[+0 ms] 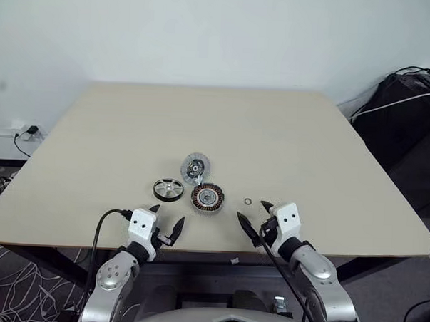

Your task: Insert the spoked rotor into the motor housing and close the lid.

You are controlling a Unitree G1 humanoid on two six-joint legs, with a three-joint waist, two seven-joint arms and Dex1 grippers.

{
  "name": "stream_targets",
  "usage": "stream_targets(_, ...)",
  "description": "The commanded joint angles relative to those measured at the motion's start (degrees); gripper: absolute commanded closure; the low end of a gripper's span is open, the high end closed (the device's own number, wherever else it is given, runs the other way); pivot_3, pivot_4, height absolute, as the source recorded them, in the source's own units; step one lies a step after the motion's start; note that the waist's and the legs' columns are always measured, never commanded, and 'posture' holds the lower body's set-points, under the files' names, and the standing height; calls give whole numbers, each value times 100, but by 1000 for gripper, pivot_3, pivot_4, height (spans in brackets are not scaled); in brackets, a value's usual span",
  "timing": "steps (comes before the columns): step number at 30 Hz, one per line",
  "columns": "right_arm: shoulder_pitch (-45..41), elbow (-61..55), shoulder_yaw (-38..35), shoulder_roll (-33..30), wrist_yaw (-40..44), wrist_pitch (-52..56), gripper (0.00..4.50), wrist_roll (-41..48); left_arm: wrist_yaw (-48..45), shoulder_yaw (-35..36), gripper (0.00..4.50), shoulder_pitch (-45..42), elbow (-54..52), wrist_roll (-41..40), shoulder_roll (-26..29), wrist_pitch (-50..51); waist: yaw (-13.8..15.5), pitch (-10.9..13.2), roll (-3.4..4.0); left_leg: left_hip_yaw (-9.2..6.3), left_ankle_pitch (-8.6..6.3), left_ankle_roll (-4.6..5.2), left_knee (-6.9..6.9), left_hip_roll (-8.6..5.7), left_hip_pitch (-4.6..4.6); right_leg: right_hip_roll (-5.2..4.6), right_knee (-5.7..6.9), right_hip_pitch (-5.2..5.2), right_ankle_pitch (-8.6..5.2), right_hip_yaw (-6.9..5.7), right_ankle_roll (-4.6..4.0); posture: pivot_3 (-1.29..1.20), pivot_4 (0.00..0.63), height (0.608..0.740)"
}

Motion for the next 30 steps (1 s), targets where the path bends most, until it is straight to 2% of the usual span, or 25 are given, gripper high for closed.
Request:
stream_targets(1,-45,-281,-81,-43,-24,8,40,25,6,70,0,-50,-317,-75,7,43,-2,0,0,0,0,0,0,0,0,0,0,-1,0,0,0,0,0,740)
stream_targets(20,-151,-53,-43,-117,-230,159,40,-283,-35,-35,0,-22,-315,146,142,-20,-4,0,0,0,0,0,-3,0,-3,0,-3,-3,0,0,0,0,0,740)
stream_targets(30,-1244,886,266,135,-583,492,40,-780,89,-75,0,-131,-296,174,65,-8,-13,0,0,1,0,0,-5,-2,-3,2,-4,-5,17,-1,-28,0,0,740)
